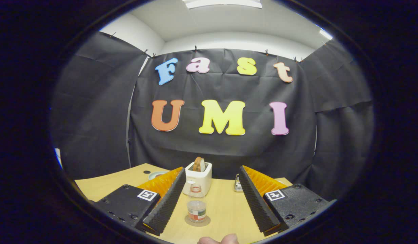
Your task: Take the bottle from table, then pour the juice into the cup, finally place the bottle on the coaster
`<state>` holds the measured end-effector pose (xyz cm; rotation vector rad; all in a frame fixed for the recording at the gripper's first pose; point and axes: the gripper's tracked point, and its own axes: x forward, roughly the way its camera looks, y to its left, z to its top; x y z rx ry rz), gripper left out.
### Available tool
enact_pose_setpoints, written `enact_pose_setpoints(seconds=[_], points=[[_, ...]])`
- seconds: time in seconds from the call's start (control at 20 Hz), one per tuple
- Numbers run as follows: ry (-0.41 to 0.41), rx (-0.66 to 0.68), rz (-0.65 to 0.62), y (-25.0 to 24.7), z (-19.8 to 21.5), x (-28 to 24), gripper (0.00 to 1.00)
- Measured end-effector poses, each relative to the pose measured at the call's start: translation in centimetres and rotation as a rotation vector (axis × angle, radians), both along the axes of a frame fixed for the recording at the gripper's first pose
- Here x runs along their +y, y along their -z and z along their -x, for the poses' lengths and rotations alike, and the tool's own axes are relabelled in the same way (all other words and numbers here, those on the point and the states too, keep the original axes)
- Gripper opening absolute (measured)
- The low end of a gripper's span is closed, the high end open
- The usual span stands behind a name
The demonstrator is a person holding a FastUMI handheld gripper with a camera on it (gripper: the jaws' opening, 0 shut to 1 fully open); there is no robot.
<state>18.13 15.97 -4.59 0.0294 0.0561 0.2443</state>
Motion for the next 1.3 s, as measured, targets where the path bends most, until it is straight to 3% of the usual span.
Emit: enact_pose_setpoints(seconds=[0.2, 0.45, 0.8, 1.3], points=[[0.081, -0.071, 0.026, -5.5, 4.4, -3.4, 1.0], [0.106, -0.092, 0.038, -8.2, 10.2, -5.0, 1.0], [0.105, -0.108, 0.029, -7.9, 17.1, -4.7, 1.0], [0.168, -0.089, 0.002, -7.8, 20.5, -5.6, 1.0]])
